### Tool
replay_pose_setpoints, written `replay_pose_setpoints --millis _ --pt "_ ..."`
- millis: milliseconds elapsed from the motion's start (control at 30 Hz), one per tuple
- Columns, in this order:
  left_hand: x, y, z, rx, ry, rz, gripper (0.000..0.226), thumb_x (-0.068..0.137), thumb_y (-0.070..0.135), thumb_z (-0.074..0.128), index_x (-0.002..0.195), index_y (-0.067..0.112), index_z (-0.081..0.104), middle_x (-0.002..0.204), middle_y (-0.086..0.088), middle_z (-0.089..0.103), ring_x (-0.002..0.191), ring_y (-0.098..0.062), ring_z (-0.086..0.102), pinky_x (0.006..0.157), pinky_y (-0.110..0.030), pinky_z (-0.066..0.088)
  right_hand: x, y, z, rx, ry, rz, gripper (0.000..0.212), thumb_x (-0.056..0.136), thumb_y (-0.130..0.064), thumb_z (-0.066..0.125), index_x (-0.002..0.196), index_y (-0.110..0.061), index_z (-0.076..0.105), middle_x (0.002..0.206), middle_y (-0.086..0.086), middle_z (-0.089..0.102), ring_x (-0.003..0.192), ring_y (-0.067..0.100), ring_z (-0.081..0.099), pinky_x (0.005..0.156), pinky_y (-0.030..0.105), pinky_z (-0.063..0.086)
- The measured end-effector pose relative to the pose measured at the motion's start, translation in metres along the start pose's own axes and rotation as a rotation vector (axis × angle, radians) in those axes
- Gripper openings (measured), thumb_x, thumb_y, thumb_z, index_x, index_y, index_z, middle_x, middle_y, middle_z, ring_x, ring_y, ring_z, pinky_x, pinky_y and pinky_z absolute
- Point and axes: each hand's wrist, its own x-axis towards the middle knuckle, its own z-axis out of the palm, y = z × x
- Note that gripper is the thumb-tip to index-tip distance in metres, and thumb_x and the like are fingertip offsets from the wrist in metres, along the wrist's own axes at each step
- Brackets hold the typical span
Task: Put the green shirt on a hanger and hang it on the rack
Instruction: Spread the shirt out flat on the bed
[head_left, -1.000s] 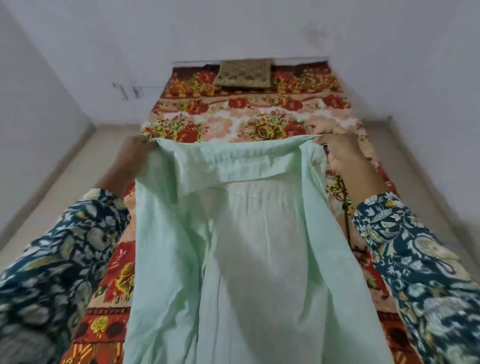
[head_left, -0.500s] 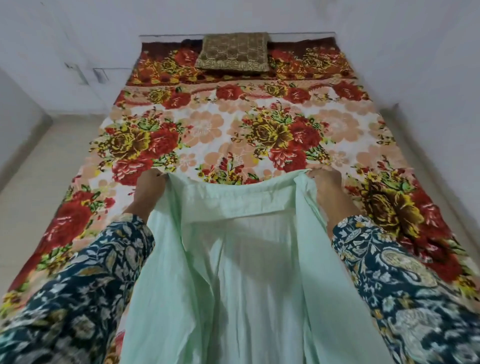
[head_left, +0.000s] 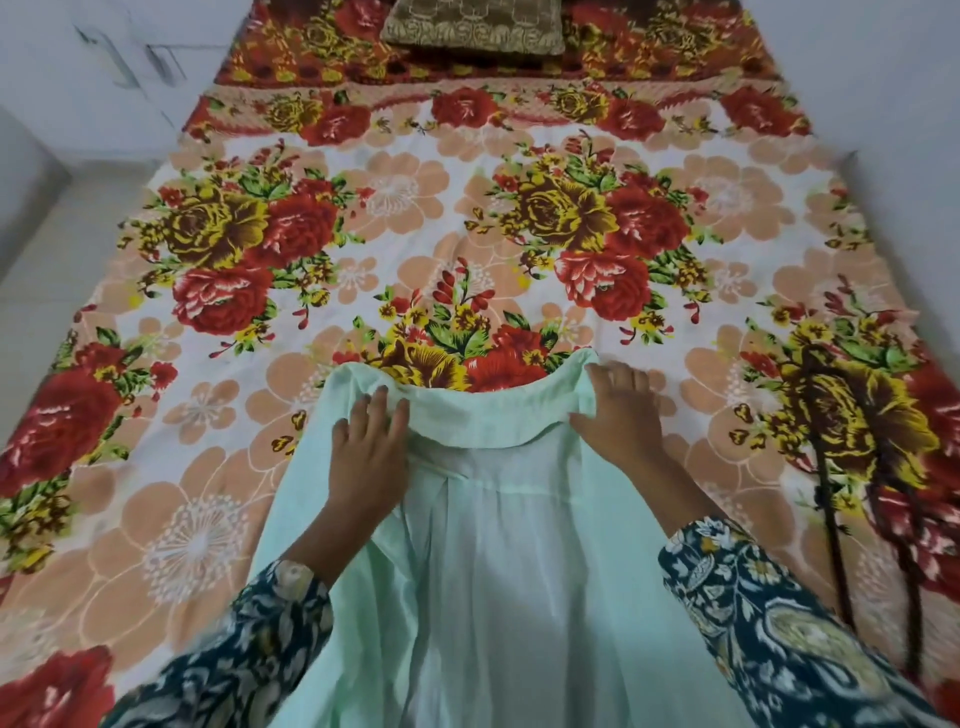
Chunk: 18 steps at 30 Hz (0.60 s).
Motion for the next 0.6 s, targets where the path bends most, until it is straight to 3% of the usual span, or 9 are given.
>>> replay_pose_setpoints --millis 100,200,267,367,433,500,567,600 --pt "0.022 -0.006 -0.024 0.037 0.045 -0.054 0.026 0.075 0.01 0.066 0.1 0.003 0.064 0.102 -0.019 0.063 0.095 -0.039 0.06 0.074 -0.046 0.05 0.011 -0.006 -0.004 -0.21 0.084 -0.116 0.054 0.085 -0.006 0.05 0.136 -0.02 0.045 0.148 0.013 0.032 0.135 0.034 0.027 0.105 0.048 0.027" --pt "0.053 -0.013 -0.058 -0.272 0.004 -0.208 0.021 0.091 0.014 0.044 0.097 0.003 0.062 0.095 -0.016 0.061 0.093 -0.034 0.06 0.078 -0.042 0.049 0.028 -0.005 -0.016 -0.333 0.111 -0.219 0.034 0.09 -0.007 0.046 0.119 -0.014 0.062 0.138 0.015 0.045 0.131 0.034 0.034 0.105 0.046 0.029" --pt "0.079 -0.022 -0.08 -0.736 -0.074 -0.392 0.019 0.092 0.012 0.044 0.083 0.003 0.058 0.084 -0.014 0.058 0.08 -0.032 0.063 0.069 -0.038 0.055 0.04 -0.002 -0.028 -0.14 0.21 -0.11 0.025 0.089 -0.009 0.048 0.106 -0.007 0.067 0.123 0.018 0.055 0.12 0.036 0.043 0.094 0.043 0.038" --pt "0.114 -0.029 -0.098 -1.201 -0.099 -0.604 0.016 0.092 0.011 0.048 0.076 0.007 0.051 0.073 -0.01 0.05 0.059 -0.024 0.052 0.046 -0.028 0.047 0.06 -0.005 -0.051 0.503 0.251 0.173 0.023 0.085 -0.005 0.051 0.093 0.013 0.062 0.104 0.035 0.06 0.102 0.046 0.054 0.082 0.049 0.046" --pt "0.129 -0.027 -0.104 -1.301 -0.089 -0.621 0.009 0.088 0.009 0.05 0.082 0.004 0.052 0.074 -0.014 0.047 0.057 -0.024 0.047 0.051 -0.027 0.038 0.068 -0.007 -0.064 0.635 0.188 0.182 0.027 0.085 -0.005 0.051 0.095 0.019 0.058 0.101 0.038 0.06 0.097 0.049 0.057 0.079 0.049 0.048" --pt "0.14 -0.024 -0.102 -1.315 -0.096 -0.597 0.007 0.087 0.007 0.05 0.088 0.001 0.051 0.073 -0.012 0.045 0.059 -0.024 0.046 0.054 -0.029 0.036 0.067 -0.018 -0.069 0.658 0.025 0.085 0.034 0.089 -0.018 0.055 0.093 0.015 0.058 0.089 0.033 0.061 0.082 0.041 0.061 0.065 0.037 0.044" --pt "0.149 -0.02 -0.097 -1.309 -0.103 -0.606 0.008 0.087 0.006 0.049 0.081 0.0 0.051 0.07 -0.01 0.044 0.059 -0.023 0.045 0.054 -0.029 0.036 0.056 -0.031 -0.057 0.547 -0.21 -0.007 0.048 0.084 -0.047 0.061 0.085 -0.001 0.053 0.076 0.01 0.054 0.068 0.022 0.054 0.058 0.029 0.034" --pt "0.151 -0.018 -0.095 -1.312 -0.107 -0.614 0.014 0.087 0.005 0.049 0.074 0.003 0.05 0.07 -0.01 0.044 0.058 -0.023 0.044 0.056 -0.03 0.036 0.048 -0.037 -0.045 0.378 -0.282 -0.024 0.05 0.078 -0.056 0.063 0.089 -0.008 0.052 0.079 0.004 0.052 0.072 0.019 0.054 0.06 0.029 0.035"
